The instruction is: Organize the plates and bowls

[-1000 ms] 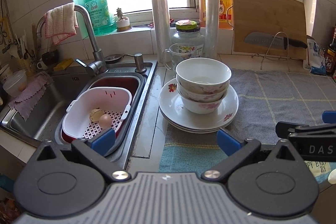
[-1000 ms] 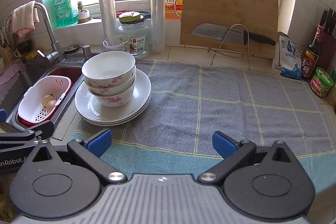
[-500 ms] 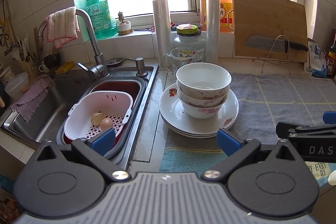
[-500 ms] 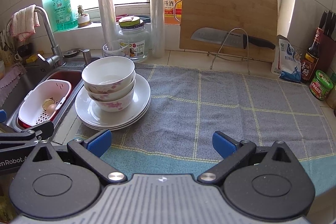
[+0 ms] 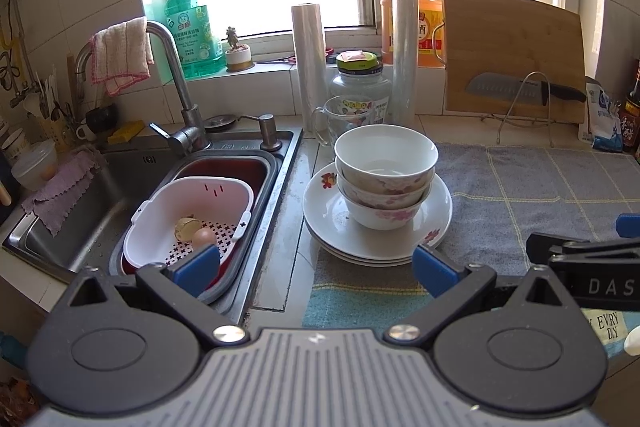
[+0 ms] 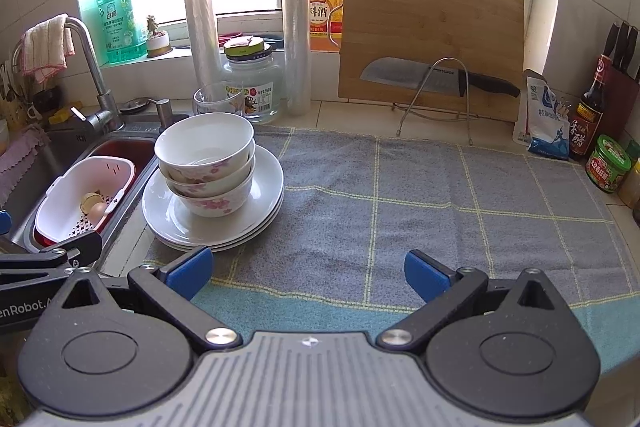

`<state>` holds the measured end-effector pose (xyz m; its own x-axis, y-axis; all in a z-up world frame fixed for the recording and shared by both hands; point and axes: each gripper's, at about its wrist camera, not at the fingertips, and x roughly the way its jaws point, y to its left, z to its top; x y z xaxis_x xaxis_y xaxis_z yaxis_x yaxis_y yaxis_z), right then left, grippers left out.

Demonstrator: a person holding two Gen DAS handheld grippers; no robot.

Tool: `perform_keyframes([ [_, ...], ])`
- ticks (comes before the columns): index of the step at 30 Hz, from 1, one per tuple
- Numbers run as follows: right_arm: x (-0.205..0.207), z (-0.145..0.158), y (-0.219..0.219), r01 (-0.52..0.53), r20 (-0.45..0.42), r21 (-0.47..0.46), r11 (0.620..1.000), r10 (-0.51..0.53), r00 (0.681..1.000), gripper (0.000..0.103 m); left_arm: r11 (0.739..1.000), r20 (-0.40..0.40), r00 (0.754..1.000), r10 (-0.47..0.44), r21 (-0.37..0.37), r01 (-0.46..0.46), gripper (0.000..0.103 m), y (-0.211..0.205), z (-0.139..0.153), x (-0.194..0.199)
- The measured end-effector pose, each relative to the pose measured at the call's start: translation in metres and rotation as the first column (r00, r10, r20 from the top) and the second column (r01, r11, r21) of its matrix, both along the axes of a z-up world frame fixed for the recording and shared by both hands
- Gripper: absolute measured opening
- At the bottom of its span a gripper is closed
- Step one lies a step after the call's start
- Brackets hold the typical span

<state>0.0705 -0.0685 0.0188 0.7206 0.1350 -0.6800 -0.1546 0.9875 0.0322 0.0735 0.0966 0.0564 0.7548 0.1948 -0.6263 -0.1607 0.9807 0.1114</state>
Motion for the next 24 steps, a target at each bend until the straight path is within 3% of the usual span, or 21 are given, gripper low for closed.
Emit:
perform_keyframes([
  [24, 0.0001, 0.003, 0.0046, -0.004, 0.01, -0.001, 1.0, 0.004, 1.0, 0.103, 1.0, 0.012, 1.0, 0.006, -0.001, -0.006, 0.102, 0.0051, 0.0029, -0.0007],
])
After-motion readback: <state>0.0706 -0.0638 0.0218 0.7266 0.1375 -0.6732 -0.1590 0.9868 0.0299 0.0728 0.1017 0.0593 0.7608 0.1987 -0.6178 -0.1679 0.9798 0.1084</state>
